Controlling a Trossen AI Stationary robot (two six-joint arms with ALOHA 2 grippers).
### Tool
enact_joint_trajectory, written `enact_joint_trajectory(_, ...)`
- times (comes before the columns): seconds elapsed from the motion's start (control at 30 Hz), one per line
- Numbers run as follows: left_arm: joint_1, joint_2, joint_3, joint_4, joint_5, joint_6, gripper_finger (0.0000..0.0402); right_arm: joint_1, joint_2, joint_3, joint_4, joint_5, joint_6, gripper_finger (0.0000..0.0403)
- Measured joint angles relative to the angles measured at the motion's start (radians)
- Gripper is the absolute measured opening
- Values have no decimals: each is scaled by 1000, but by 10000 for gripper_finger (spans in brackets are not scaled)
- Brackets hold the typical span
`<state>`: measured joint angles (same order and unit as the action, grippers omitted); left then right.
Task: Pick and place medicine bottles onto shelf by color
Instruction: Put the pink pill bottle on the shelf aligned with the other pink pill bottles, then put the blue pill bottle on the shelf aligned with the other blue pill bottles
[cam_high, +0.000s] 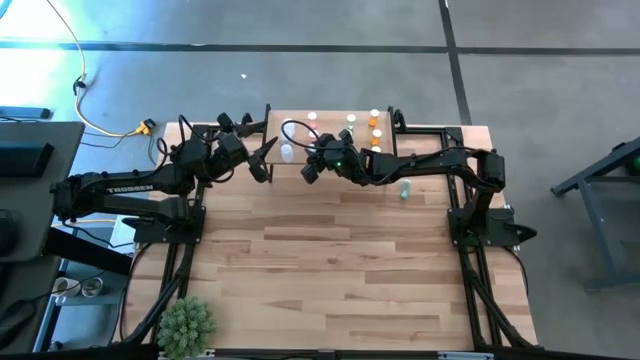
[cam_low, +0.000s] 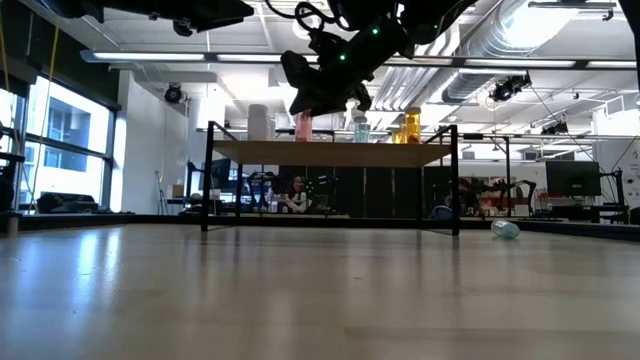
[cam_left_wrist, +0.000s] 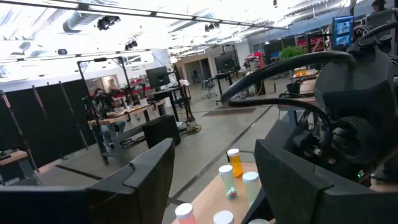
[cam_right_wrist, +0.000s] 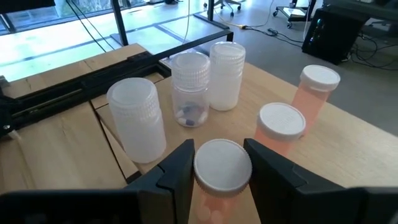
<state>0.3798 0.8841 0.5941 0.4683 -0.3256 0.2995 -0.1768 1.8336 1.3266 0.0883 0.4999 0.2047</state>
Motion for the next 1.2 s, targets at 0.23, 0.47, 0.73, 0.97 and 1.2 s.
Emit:
enact_joint_trajectory(0.23, 0, 0, 0, 0, 0, 0, 211, 0, 0, 0, 1, 3, 3, 139)
enact_joint_trajectory(0.47, 0, 0, 0, 0, 0, 0, 211, 0, 0, 0, 2, 3, 3, 167)
enact_joint_trajectory(0.73, 0, 0, 0, 0, 0, 0, 211, 0, -7, 0, 2, 3, 3, 170)
enact_joint_trajectory(0.97, 0, 0, 0, 0, 0, 0, 211, 0, -14, 0, 26, 3, 3, 170)
enact_joint_trajectory(1.2, 0, 0, 0, 0, 0, 0, 211, 2, -56, 0, 51, 0, -4, 170)
